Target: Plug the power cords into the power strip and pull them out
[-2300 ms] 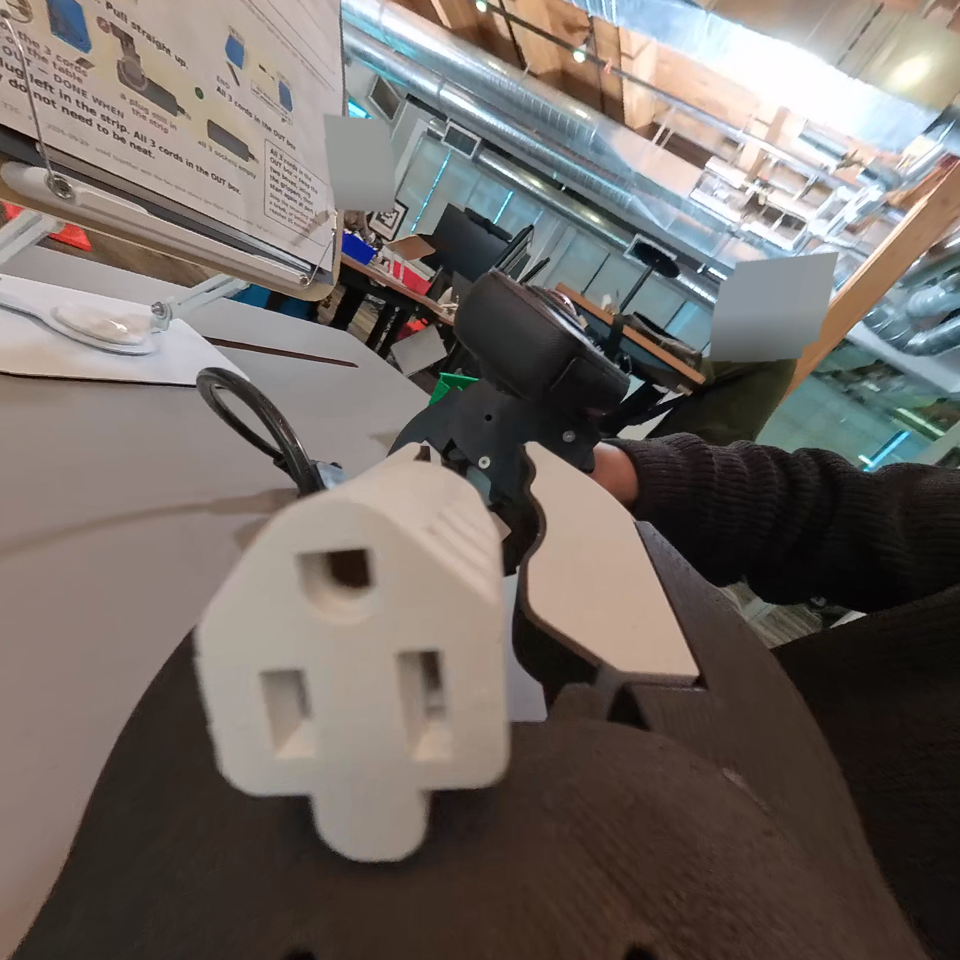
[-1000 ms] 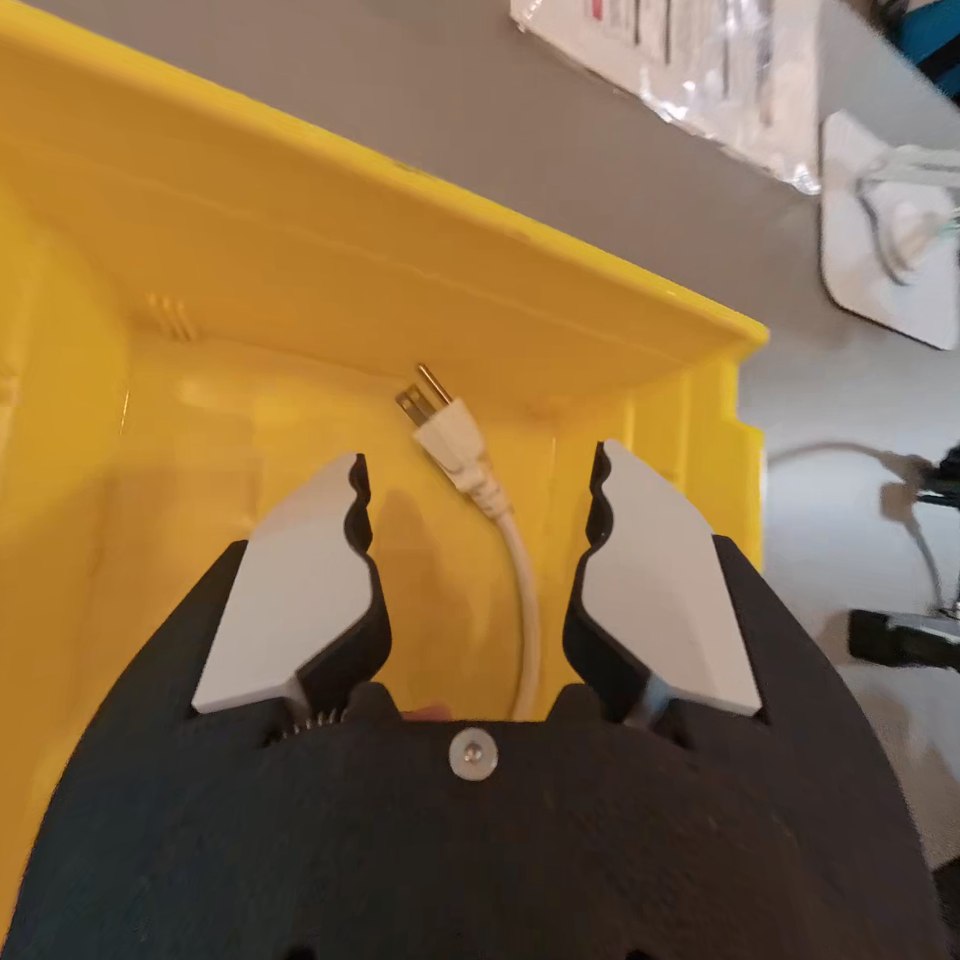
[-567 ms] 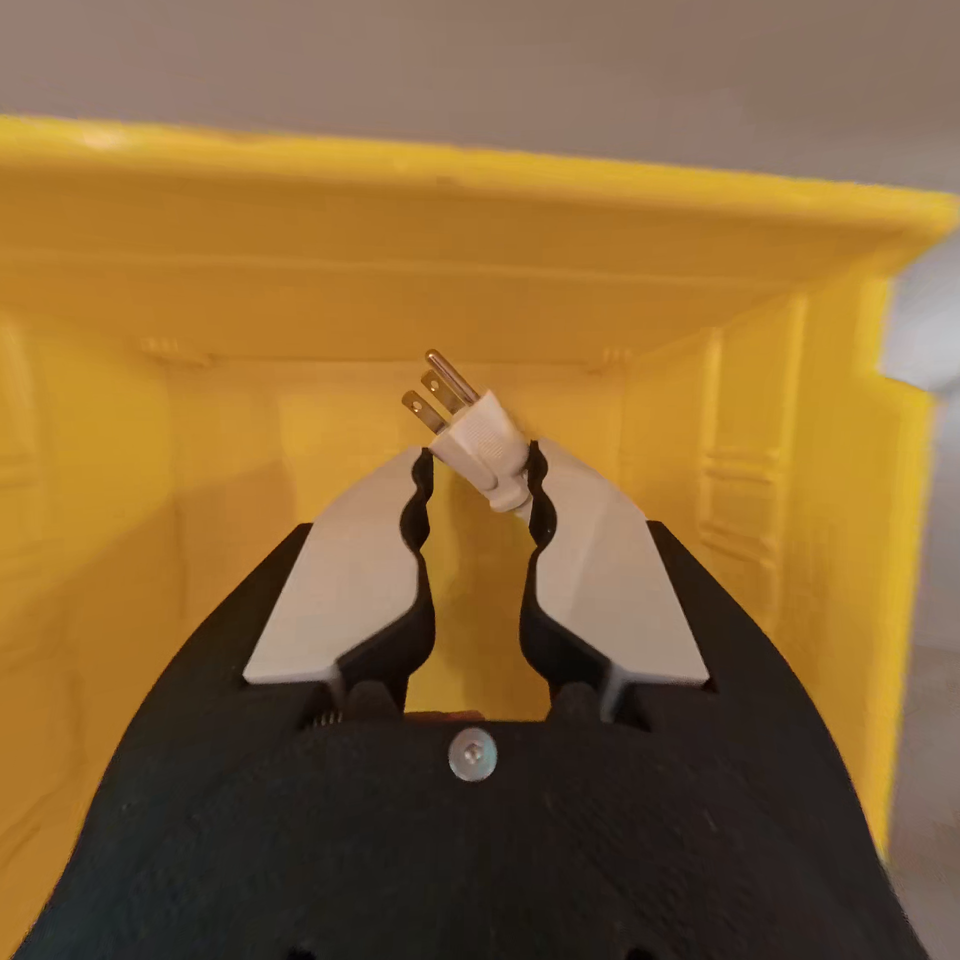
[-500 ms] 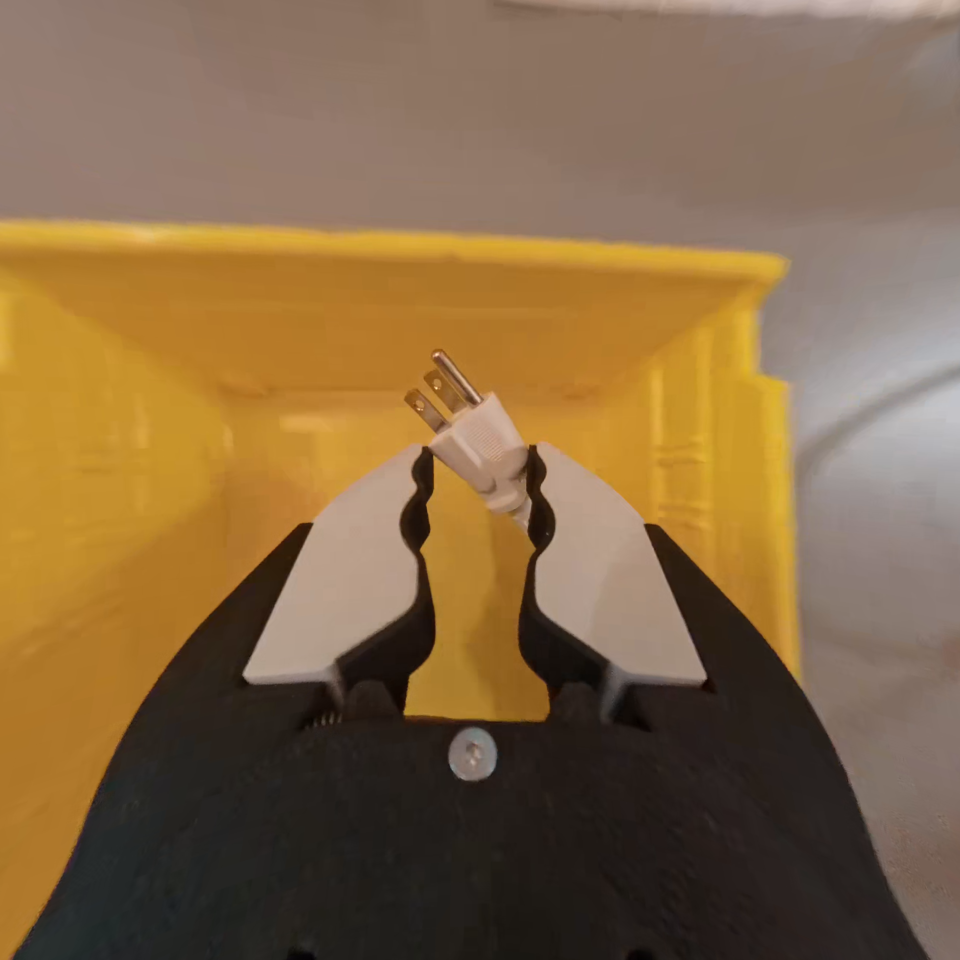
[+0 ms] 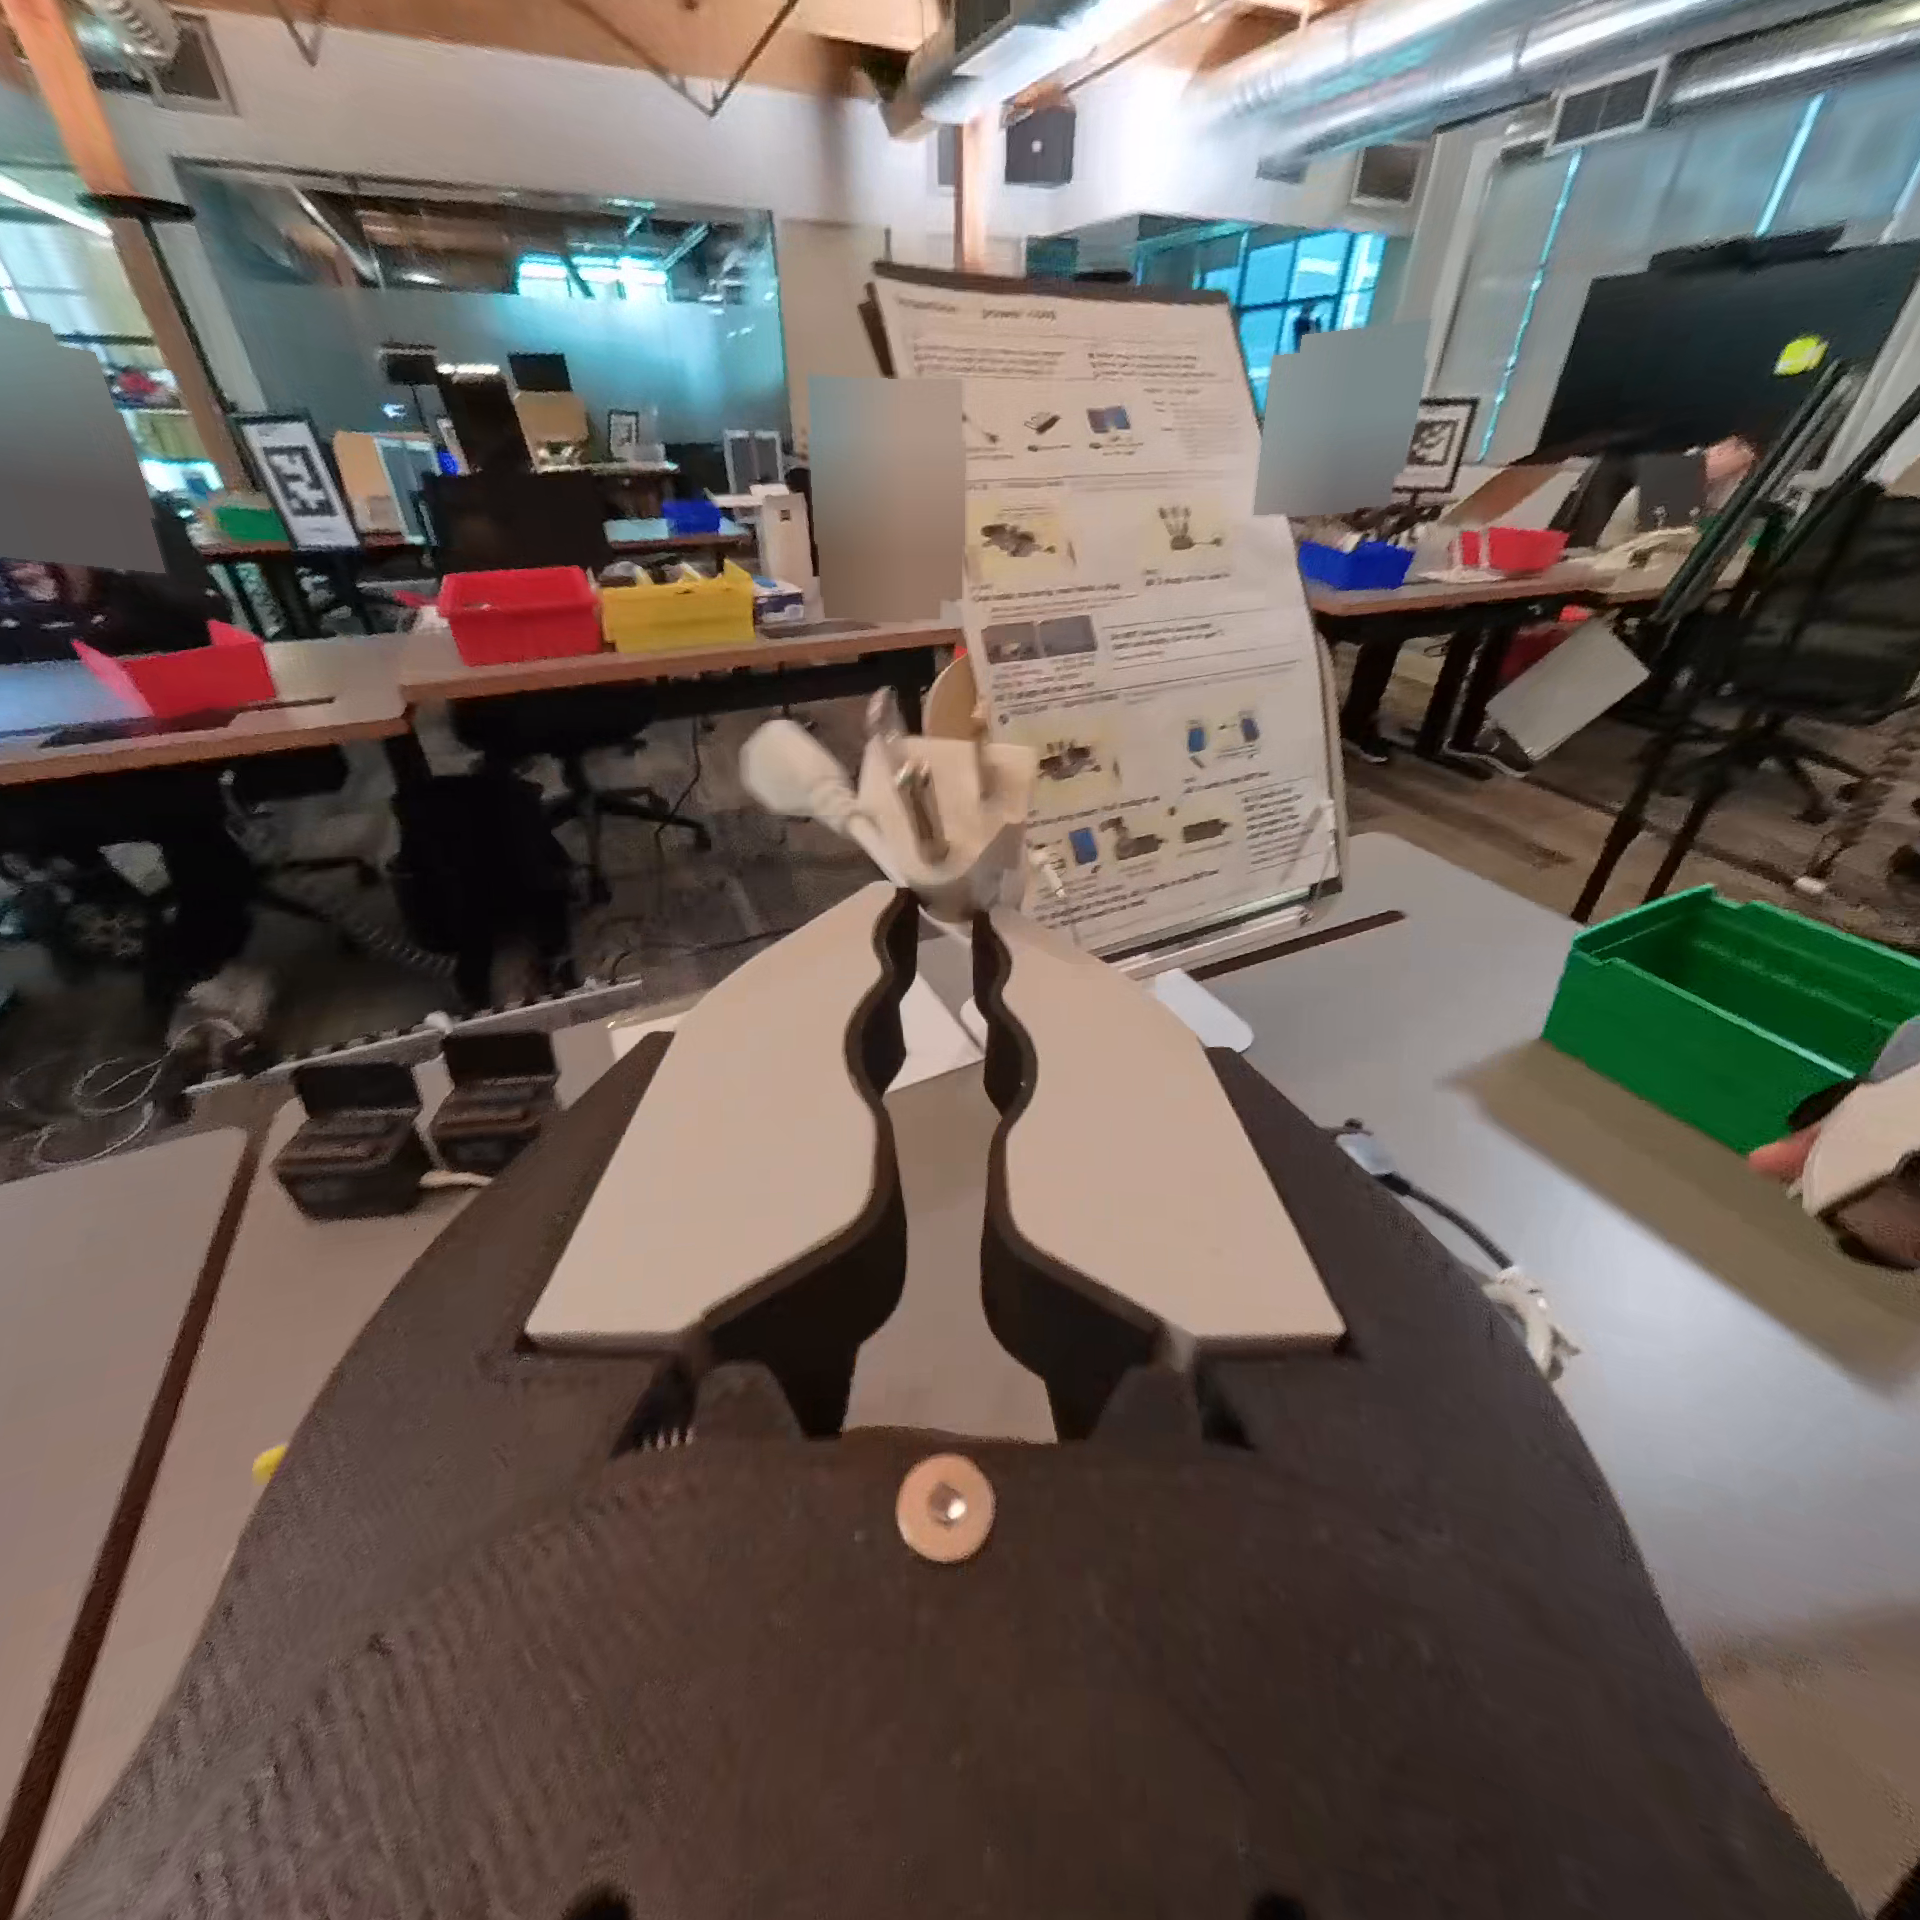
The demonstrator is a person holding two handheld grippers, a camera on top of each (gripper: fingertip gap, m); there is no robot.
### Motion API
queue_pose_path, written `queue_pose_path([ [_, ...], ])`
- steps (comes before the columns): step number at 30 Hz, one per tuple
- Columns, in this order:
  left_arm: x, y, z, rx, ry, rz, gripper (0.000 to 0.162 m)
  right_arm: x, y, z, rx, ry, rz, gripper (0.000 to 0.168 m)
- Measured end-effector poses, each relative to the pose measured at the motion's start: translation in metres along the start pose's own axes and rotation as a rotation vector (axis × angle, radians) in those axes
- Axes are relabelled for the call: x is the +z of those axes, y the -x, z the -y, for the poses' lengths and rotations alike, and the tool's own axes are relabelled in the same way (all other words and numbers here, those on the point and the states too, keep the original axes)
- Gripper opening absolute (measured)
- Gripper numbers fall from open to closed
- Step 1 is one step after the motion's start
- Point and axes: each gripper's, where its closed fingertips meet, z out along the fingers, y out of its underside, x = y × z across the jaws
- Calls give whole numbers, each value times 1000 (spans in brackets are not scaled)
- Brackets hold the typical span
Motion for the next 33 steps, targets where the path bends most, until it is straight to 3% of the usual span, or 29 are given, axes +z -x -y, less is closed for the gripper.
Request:
queue_pose_path([
  [4,10,-34,4,-102,-127,-149,0,40,6,17,105,-90,85,37],
  [7,28,-53,-27,-154,-58,-173,0,69,-20,12,213,-58,59,47],
  [9,37,-68,-55,-156,-1,-191,0,75,-31,3,246,-2,45,44],
  [18,29,-111,-167,-312,259,-351,2,-25,-66,3,186,-100,-222,36],
  [22,14,-127,-241,-335,437,-330,37,-54,-55,-27,156,-44,-312,33],
  [24,10,-130,-277,-349,512,-283,51,-63,-51,-43,149,-11,-356,31],
  [28,9,-157,-322,-463,597,-323,38,-66,-40,-65,214,-2,-357,30],
  [30,16,-176,-336,-462,656,-337,46,-64,-35,-75,254,-7,-345,30],
  [33,26,-195,-360,-324,777,-301,65,-62,-31,-90,291,13,-340,30],
])
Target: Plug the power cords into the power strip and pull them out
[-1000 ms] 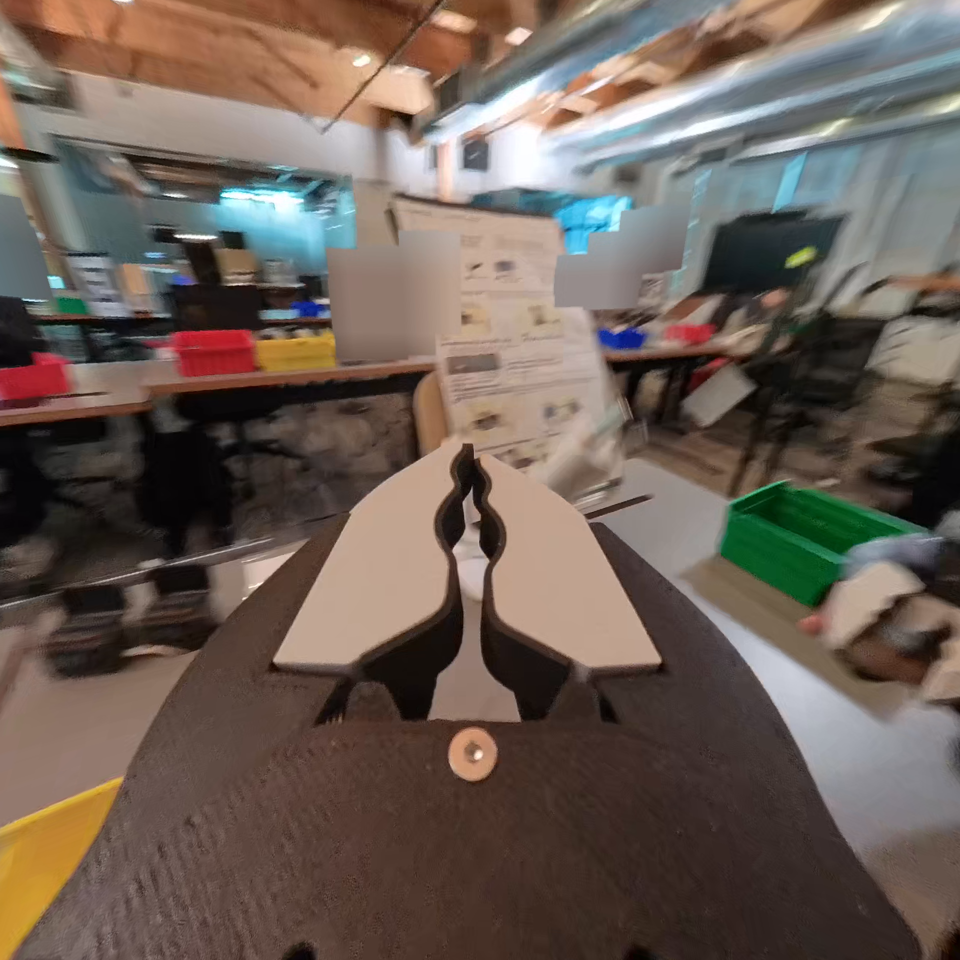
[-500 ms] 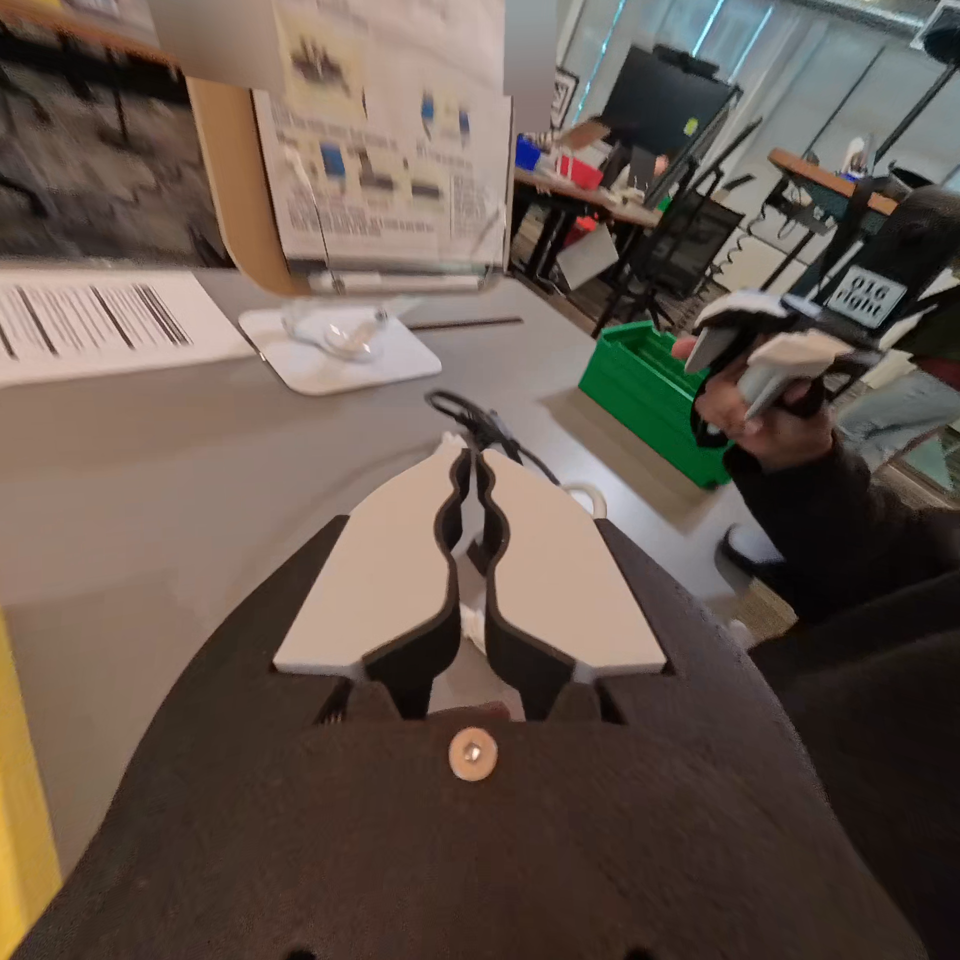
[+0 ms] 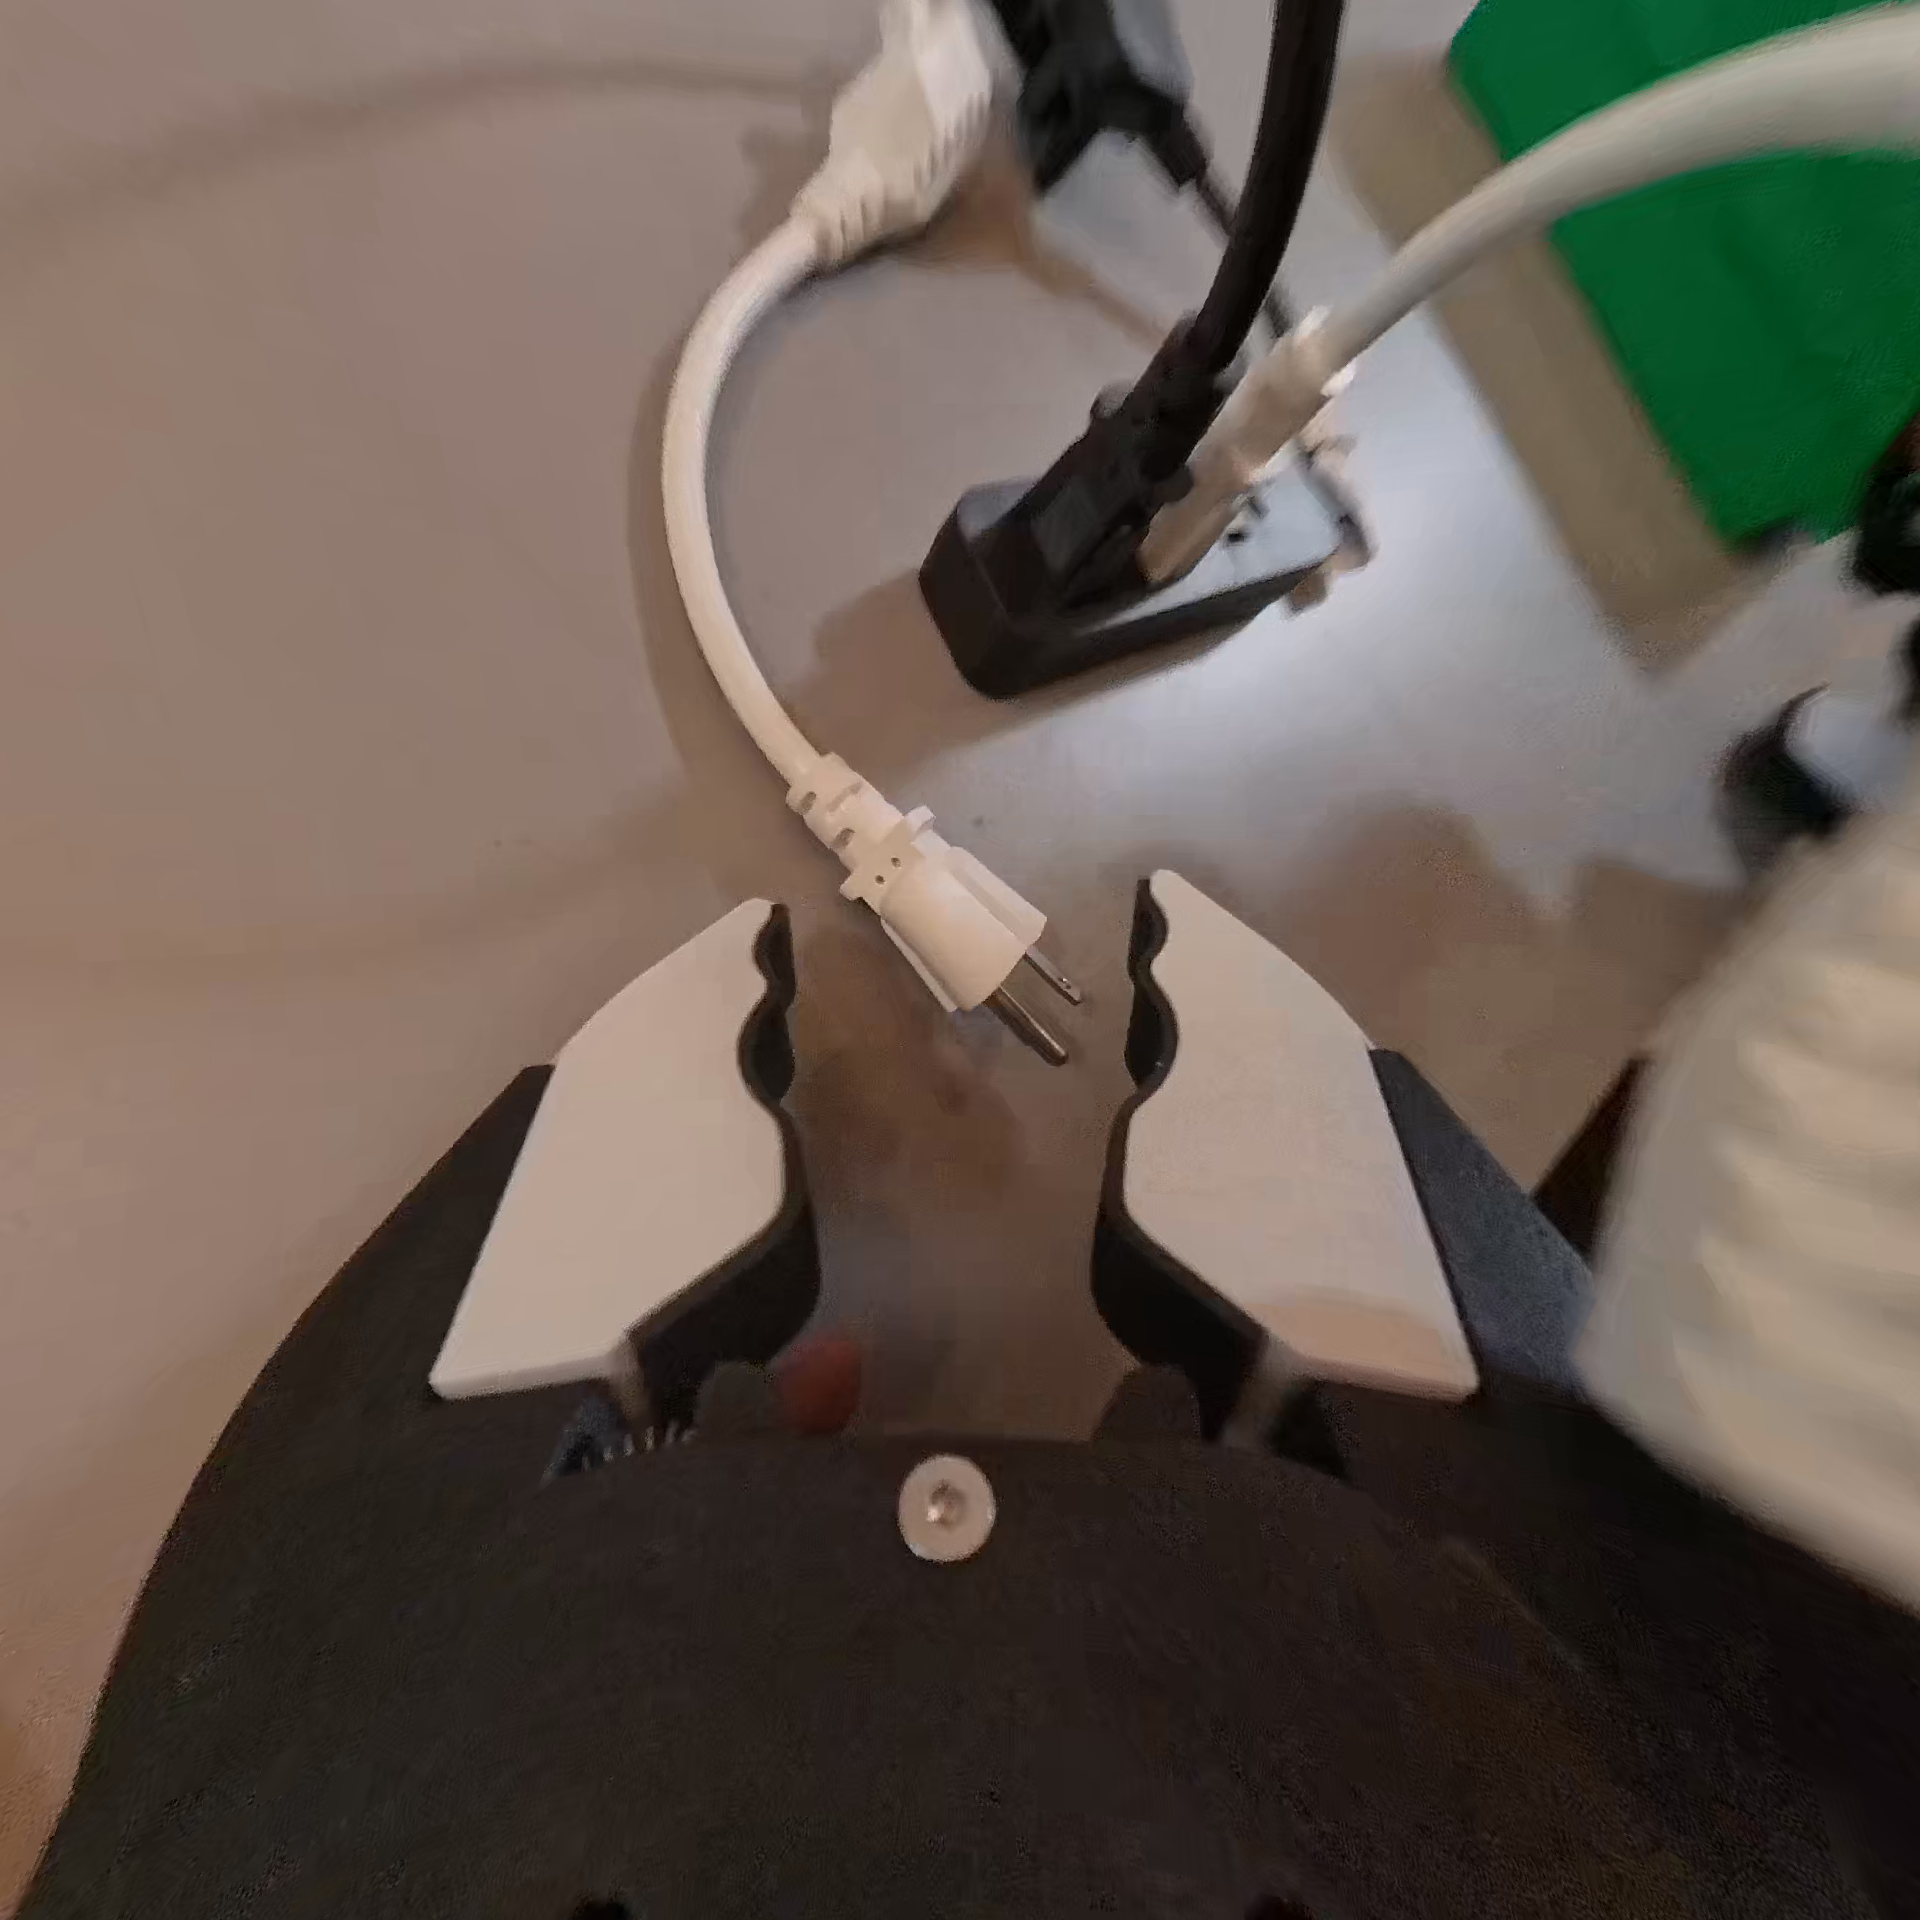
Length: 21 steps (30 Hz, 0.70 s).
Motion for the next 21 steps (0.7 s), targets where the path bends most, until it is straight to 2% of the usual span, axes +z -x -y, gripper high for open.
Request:
queue_pose_path([
  [2,15,3,-10,50,91,86,76,-1,-1,-5,7,6,-3,30],
  [4,20,10,-6,106,92,175,69,-3,-3,-6,13,-1,-6,29],
  [7,20,15,-7,164,130,228,41,-6,-6,-9,24,-7,-10,29],
  [10,11,27,-3,136,127,277,34,-8,-9,-14,30,1,-13,29],
  [12,-9,48,10,151,52,369,26,-10,-10,-14,38,-4,-13,29],
  [18,-83,65,74,-1,-310,284,22,-10,-11,-11,89,-35,6,29],
  [21,-116,65,100,54,-412,319,22,-9,-9,-8,93,-43,13,29],
])
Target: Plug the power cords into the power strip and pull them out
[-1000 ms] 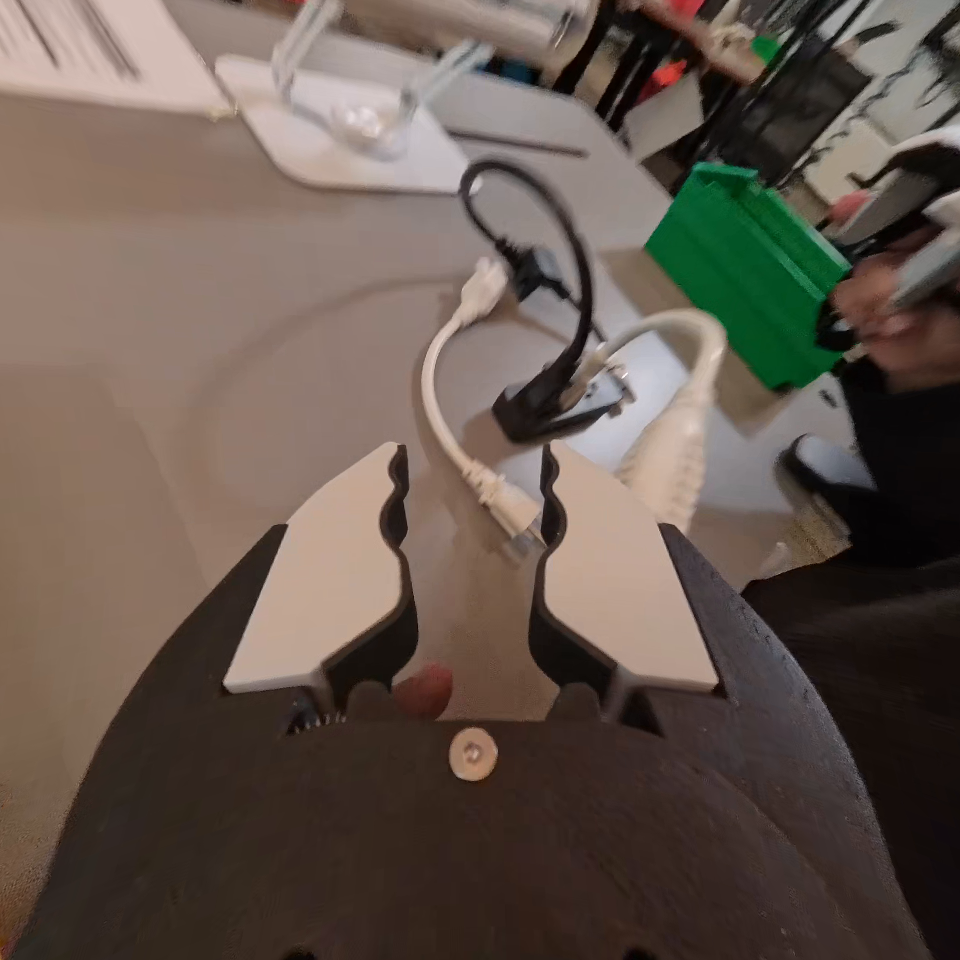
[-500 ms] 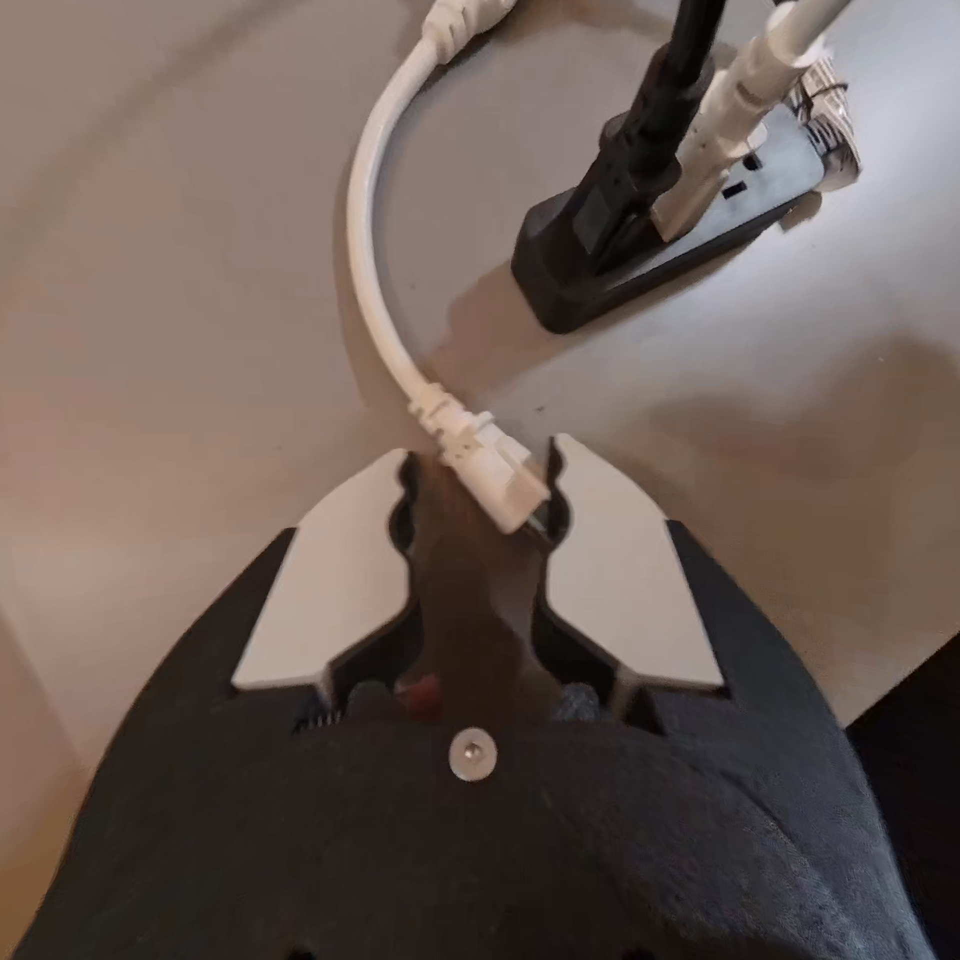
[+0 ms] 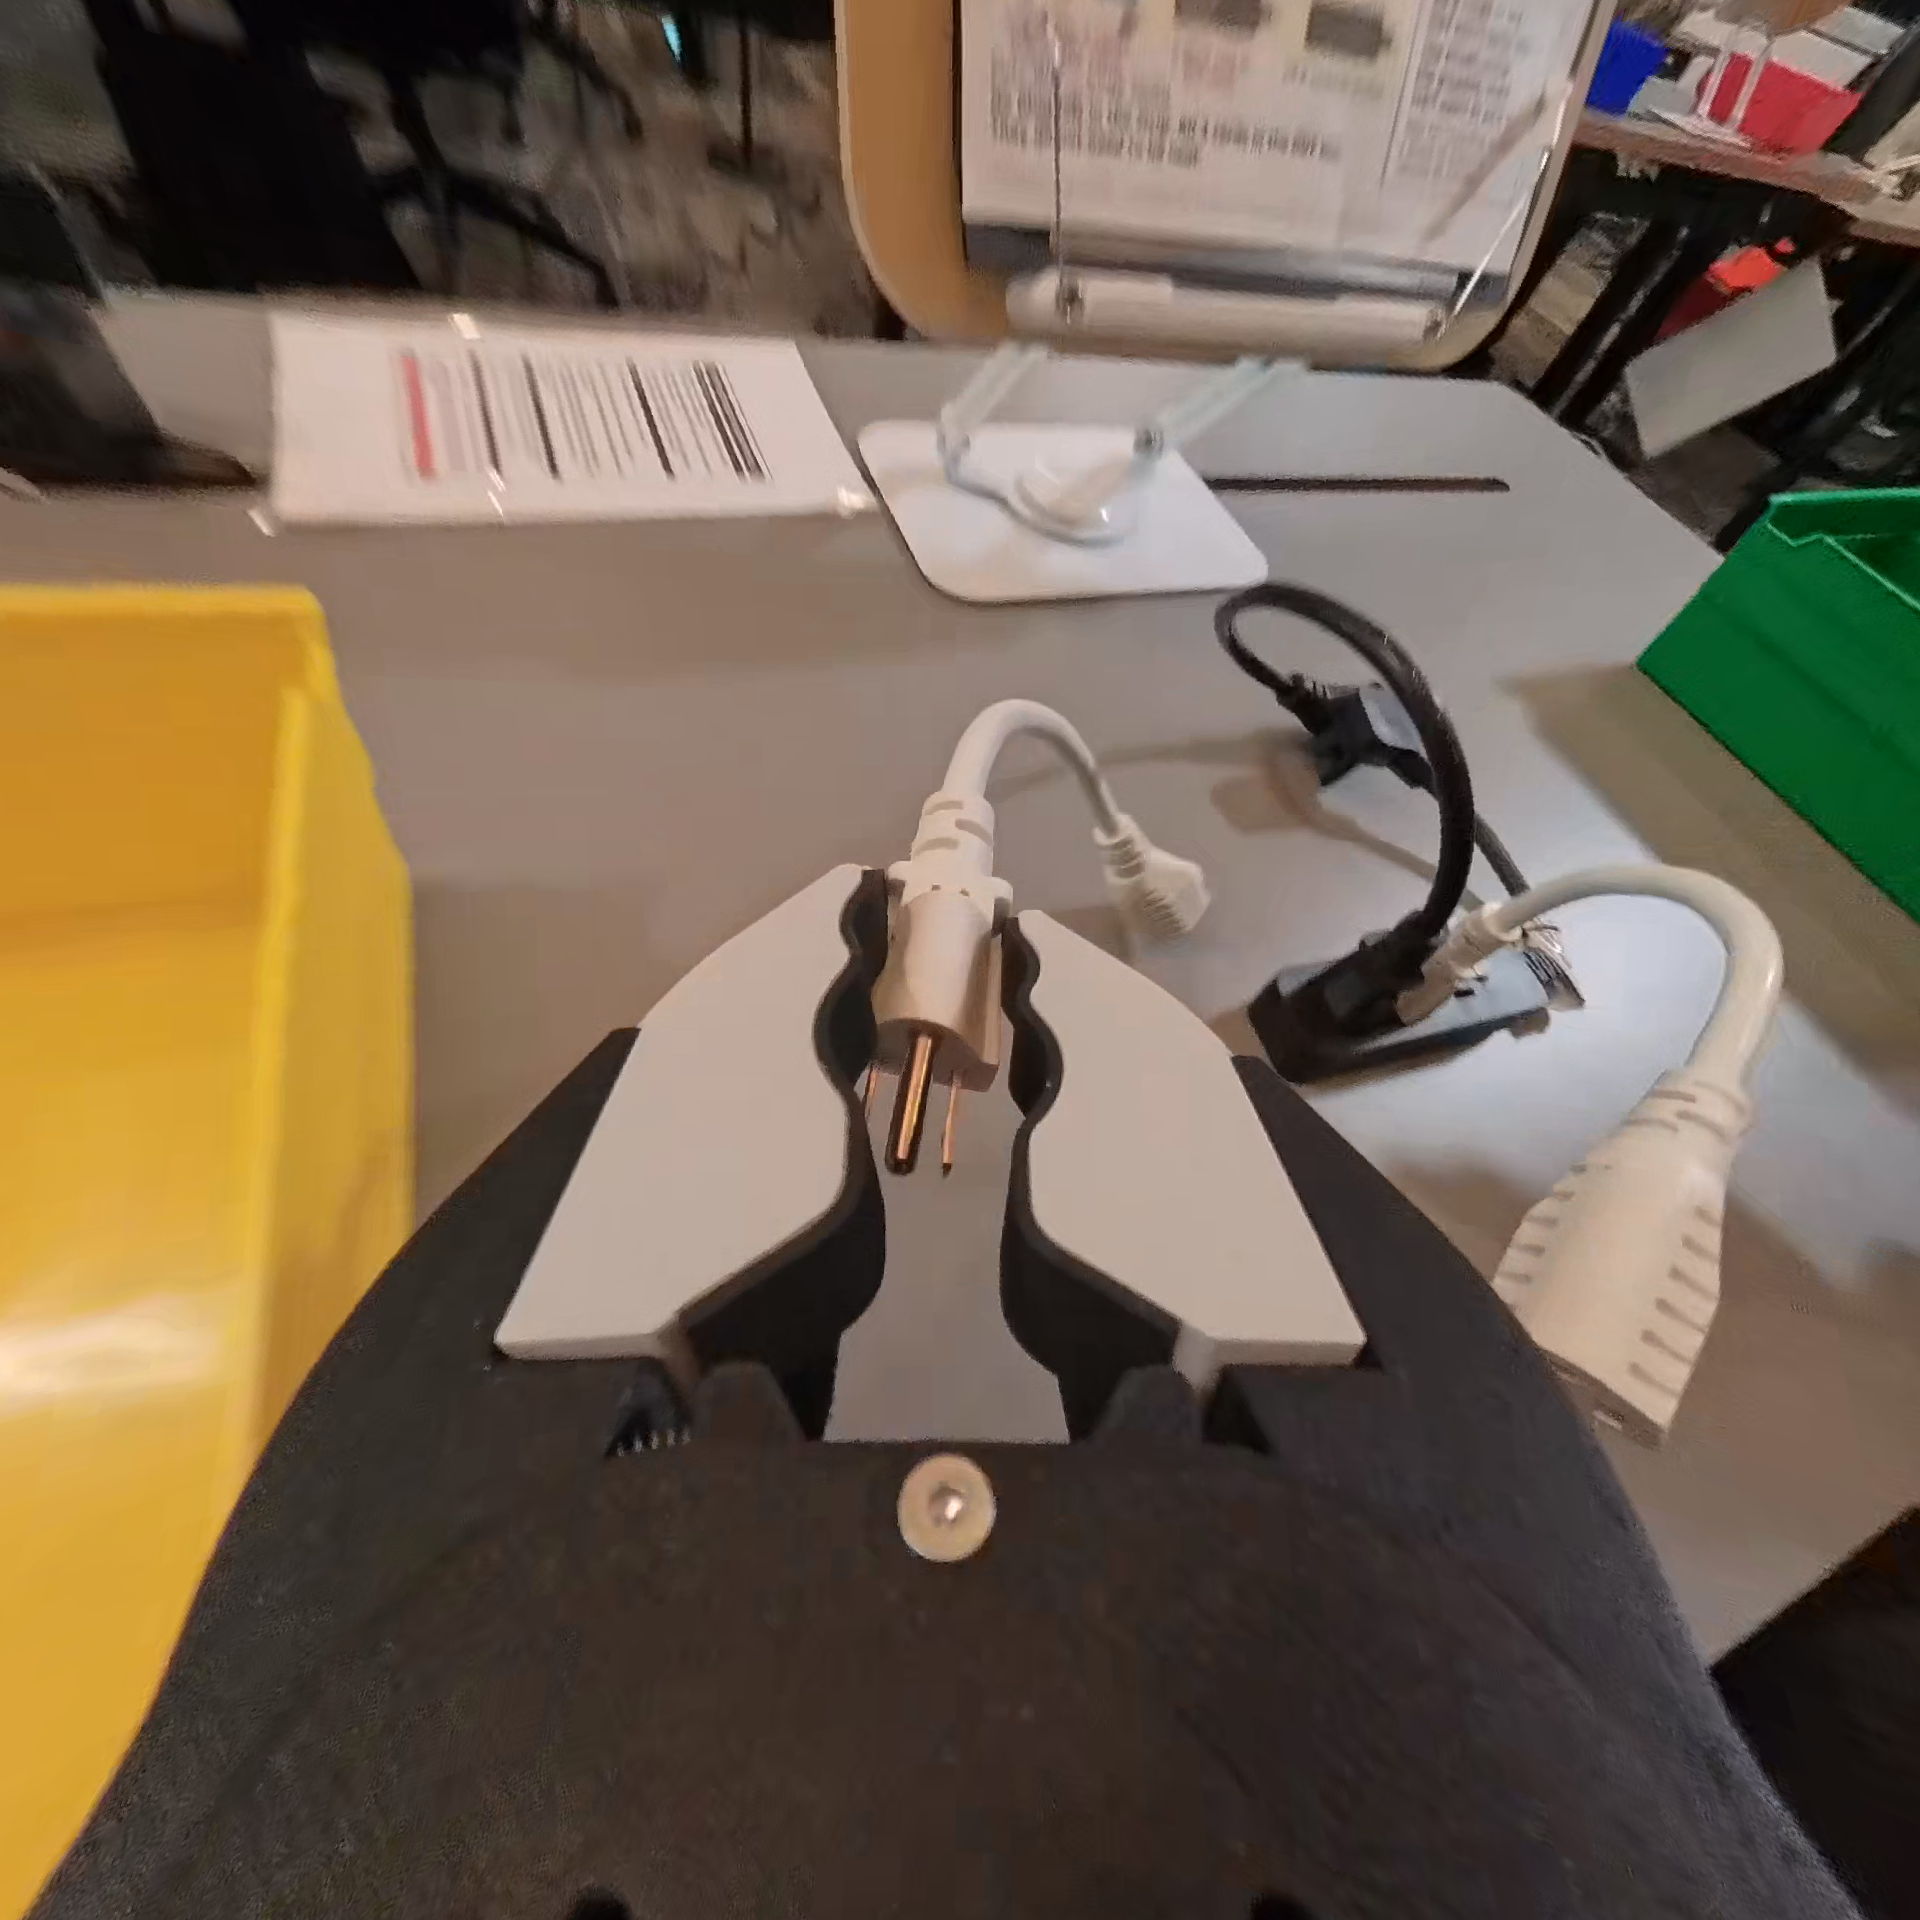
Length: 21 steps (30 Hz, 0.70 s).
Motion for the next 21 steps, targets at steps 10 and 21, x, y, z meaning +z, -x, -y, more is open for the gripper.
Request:
queue_pose_path([
  [10,-84,-28,110,330,-340,159,22,-4,1,13,-85,-13,-40,28],
  [21,-121,-182,141,286,-498,-383,22,-53,26,91,-332,-312,-152,32],
])
